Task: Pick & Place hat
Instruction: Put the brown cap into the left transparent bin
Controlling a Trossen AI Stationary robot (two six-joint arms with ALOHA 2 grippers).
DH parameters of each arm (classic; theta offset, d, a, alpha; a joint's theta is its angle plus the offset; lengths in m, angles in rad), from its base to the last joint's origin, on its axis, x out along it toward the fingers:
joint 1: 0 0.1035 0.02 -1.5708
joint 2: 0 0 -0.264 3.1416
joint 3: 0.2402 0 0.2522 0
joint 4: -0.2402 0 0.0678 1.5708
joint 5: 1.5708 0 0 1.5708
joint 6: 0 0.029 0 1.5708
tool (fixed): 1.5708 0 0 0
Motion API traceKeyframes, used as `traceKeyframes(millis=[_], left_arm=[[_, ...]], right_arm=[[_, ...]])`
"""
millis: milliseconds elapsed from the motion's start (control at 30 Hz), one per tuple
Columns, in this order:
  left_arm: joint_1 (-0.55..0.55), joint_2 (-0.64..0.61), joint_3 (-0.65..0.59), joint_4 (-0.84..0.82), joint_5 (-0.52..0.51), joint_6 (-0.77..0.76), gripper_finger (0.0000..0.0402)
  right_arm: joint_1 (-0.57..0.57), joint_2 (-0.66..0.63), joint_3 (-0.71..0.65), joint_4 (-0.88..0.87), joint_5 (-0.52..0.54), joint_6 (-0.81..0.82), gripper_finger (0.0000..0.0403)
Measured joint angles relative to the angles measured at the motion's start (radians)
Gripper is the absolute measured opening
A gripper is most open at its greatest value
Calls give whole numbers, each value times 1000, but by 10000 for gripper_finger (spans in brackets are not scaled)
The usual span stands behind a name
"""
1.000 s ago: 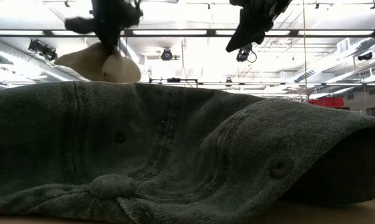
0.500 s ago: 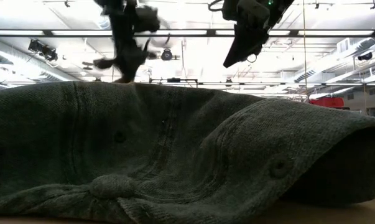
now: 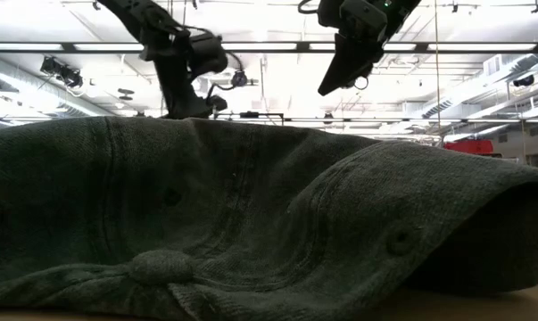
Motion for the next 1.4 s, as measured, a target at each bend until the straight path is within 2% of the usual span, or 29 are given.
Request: traceKeyframes(millis=[100, 367, 567, 667, 867, 1067, 1200, 1400], left_arm=[[-46, -18, 4, 33, -52, 50, 11], [-119, -26, 17, 35, -63, 46, 10], [-138, -25, -16, 18, 62, 4, 13], [-122, -24, -55, 21, 137, -95, 19], [-73, -26, -88, 43, 175, -412, 24], [-45, -25, -90, 90, 276, -688, 26], [-45, -25, -90, 85, 264, -758, 46], [-70, -24, -44, 35, 133, -876, 113]], right_arm=[[0, 0, 0, 3, 0, -34, 9], [0, 0, 0, 21, 0, -67, 9], [0, -1, 0, 21, 0, -69, 9], [0, -1, 0, 21, 0, -70, 9], [0, -1, 0, 21, 0, -93, 9], [0, -1, 0, 21, 0, -85, 9], [0, -1, 0, 21, 0, -85, 9], [0, -2, 0, 15, 0, -85, 9]])
